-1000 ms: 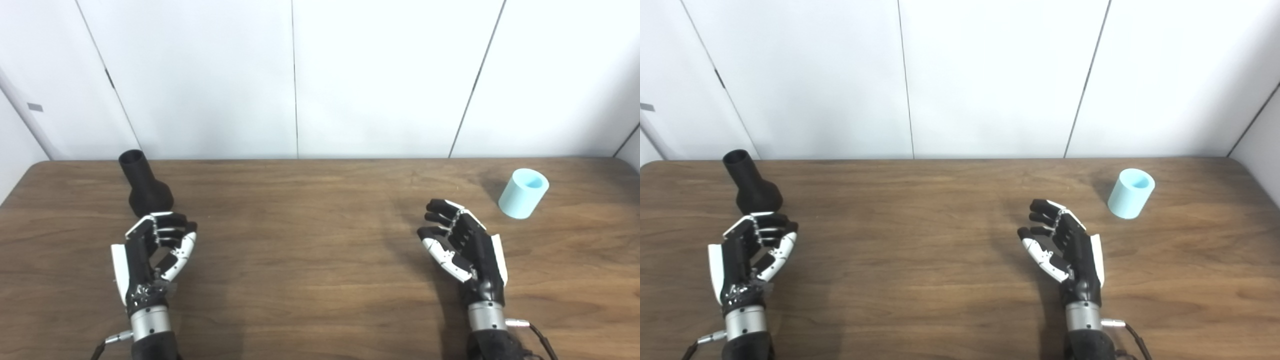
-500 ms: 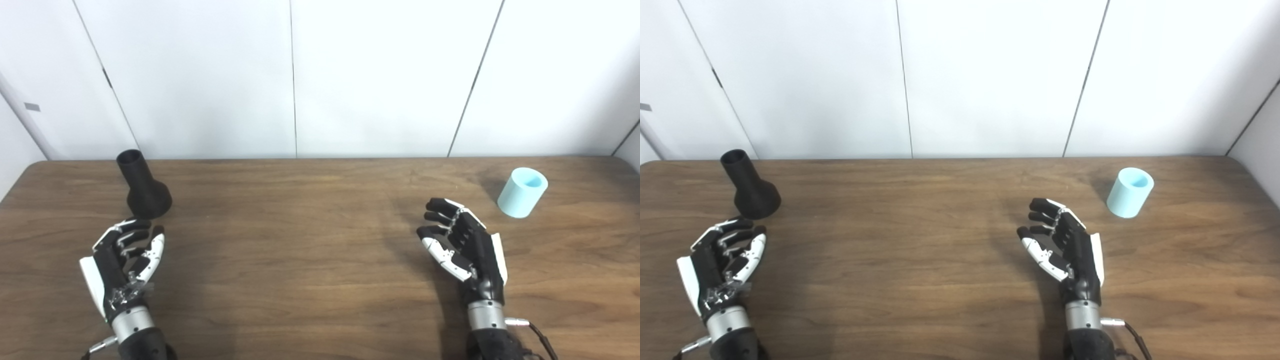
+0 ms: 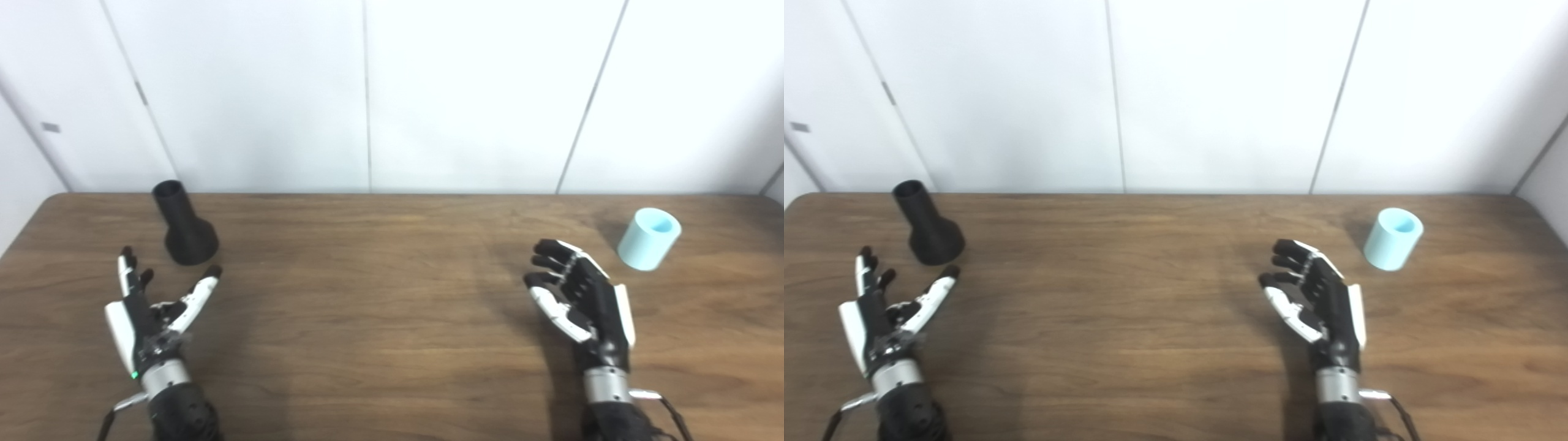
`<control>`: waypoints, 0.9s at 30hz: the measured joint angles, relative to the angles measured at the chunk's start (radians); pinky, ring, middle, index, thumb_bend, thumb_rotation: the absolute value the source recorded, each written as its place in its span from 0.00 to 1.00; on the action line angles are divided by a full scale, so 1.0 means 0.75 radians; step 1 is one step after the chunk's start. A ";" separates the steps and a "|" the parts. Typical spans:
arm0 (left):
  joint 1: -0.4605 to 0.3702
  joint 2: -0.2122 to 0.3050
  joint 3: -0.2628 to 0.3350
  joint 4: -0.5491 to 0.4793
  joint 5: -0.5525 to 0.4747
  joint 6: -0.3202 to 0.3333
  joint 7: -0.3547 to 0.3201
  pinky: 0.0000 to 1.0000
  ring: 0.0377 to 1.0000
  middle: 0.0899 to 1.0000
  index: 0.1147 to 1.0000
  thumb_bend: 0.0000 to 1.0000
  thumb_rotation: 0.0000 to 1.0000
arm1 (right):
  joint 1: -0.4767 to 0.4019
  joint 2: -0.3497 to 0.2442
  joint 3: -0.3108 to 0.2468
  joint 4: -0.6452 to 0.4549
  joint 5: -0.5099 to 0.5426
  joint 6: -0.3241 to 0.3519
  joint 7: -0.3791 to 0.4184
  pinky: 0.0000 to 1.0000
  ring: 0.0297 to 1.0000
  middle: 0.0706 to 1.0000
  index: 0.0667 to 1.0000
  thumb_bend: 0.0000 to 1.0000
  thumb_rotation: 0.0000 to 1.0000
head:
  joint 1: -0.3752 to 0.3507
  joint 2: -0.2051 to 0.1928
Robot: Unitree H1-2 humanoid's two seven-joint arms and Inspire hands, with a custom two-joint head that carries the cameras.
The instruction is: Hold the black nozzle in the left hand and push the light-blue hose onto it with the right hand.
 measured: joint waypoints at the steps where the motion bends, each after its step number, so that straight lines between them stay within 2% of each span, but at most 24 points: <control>1: -0.003 0.004 0.000 0.008 0.000 0.000 0.000 0.79 0.95 1.00 1.00 0.94 0.27 | -0.006 -0.008 -0.003 0.007 0.009 -0.002 0.003 0.61 0.69 0.68 0.64 0.24 0.11 | 0.016 0.002; 4: -0.018 0.016 -0.002 0.027 0.000 0.002 0.000 0.79 0.95 1.00 1.00 0.94 0.28 | -0.018 -0.034 -0.015 0.026 0.053 -0.021 0.019 0.63 0.70 0.69 0.65 0.25 0.06 | 0.033 0.002; 8: -0.033 0.017 0.001 0.039 0.000 0.017 0.005 0.80 0.94 1.00 1.00 0.95 0.28 | -0.020 -0.047 -0.021 0.034 0.075 -0.047 0.030 0.64 0.70 0.69 0.65 0.26 0.10 | 0.086 0.000; 14: -0.068 0.019 0.018 0.080 -0.010 0.018 0.012 0.89 0.98 1.00 1.00 0.93 0.25 | -0.029 -0.061 -0.026 0.049 0.106 -0.047 0.056 0.66 0.72 0.71 0.67 0.26 0.11 | 0.186 -0.014; 16: -0.083 0.026 0.018 0.098 -0.011 0.025 0.012 0.92 0.99 1.00 1.00 0.93 0.28 | -0.037 -0.077 -0.033 0.061 0.126 -0.047 0.068 0.67 0.74 0.72 0.68 0.26 0.06 | 0.190 -0.014; 19: -0.110 0.044 0.017 0.129 0.001 0.048 0.020 0.99 1.00 1.00 1.00 0.94 0.29 | -0.049 -0.099 -0.046 0.082 0.147 -0.057 0.081 0.65 0.73 0.72 0.68 0.24 0.04 | 0.247 -0.027; 21: -0.139 0.045 0.023 0.170 0.006 0.048 0.052 1.00 1.00 1.00 1.00 0.93 0.29 | -0.058 -0.115 -0.049 0.097 0.146 -0.069 0.085 0.64 0.72 0.72 0.67 0.22 0.01 | 0.313 -0.043; 24: -0.178 0.051 0.030 0.225 0.012 0.046 0.087 1.00 1.00 1.00 1.00 0.91 0.28 | -0.067 -0.126 -0.061 0.112 0.146 -0.073 0.084 0.63 0.70 0.70 0.66 0.23 0.08 | 0.358 -0.047; 27: -0.205 0.073 0.033 0.270 0.012 0.045 0.107 1.00 1.00 1.00 1.00 0.90 0.26 | -0.069 -0.127 -0.066 0.112 0.144 -0.071 0.084 0.61 0.68 0.68 0.65 0.24 0.20 | 0.382 -0.043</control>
